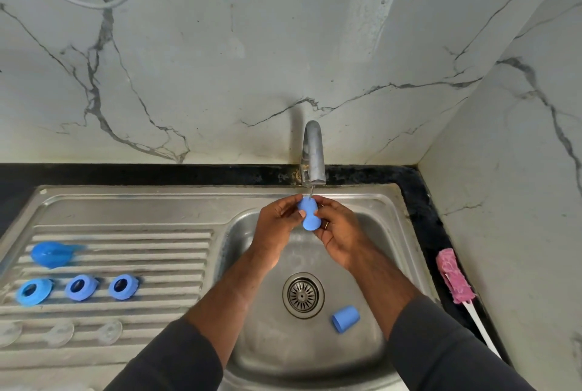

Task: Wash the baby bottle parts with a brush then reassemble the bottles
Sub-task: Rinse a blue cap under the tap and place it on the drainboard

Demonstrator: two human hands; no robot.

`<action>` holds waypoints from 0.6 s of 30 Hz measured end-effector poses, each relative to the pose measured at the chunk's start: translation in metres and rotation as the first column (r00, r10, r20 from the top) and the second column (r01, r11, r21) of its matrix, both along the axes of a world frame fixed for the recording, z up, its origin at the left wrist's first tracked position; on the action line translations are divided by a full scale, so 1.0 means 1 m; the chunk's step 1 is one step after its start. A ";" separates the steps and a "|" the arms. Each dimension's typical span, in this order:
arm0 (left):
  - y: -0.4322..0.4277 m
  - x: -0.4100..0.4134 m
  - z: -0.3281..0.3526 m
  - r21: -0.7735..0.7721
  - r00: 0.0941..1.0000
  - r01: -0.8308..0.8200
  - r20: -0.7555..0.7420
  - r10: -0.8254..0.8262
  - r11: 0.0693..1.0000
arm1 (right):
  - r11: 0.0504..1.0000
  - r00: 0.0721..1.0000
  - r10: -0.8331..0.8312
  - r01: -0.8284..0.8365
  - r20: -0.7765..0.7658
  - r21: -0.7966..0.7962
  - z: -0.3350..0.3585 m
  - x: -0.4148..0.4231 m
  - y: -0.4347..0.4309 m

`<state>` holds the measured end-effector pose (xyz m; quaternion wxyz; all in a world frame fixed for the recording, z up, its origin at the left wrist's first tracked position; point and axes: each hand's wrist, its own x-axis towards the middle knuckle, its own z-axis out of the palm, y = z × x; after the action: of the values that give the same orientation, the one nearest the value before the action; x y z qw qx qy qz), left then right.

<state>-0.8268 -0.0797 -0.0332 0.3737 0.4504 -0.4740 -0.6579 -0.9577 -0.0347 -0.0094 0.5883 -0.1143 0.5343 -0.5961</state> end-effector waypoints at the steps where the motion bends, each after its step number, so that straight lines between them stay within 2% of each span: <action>1: 0.001 0.002 -0.001 0.008 1.000 -0.007 0.012 0.007 1.000 | 1.000 1.000 0.016 -0.016 -0.020 -0.003 0.000 0.002 0.000; 6: 0.011 0.014 -0.005 0.111 0.996 0.006 -0.094 0.004 0.994 | 0.999 0.997 0.041 -0.042 -0.060 -0.013 0.000 0.011 -0.007; 11: 0.004 0.011 0.004 0.026 1.000 0.025 -0.009 -0.025 0.999 | 1.000 0.983 -0.004 0.005 -0.182 0.001 0.000 0.008 -0.020; 16: 0.003 0.007 0.000 0.124 0.998 0.012 -0.066 -0.004 0.992 | 1.000 0.969 0.012 -0.018 -0.246 -0.022 -0.003 0.008 -0.019; 18: 0.006 0.003 0.000 0.118 0.997 0.040 -0.073 -0.031 0.992 | 0.999 0.949 0.016 -0.029 -0.316 -0.037 -0.004 0.007 -0.015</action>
<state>-0.8233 -0.0738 -0.0328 0.3508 0.4399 -0.4281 -0.7072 -0.9504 -0.0497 -0.0136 0.4997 -0.2261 0.6076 -0.5745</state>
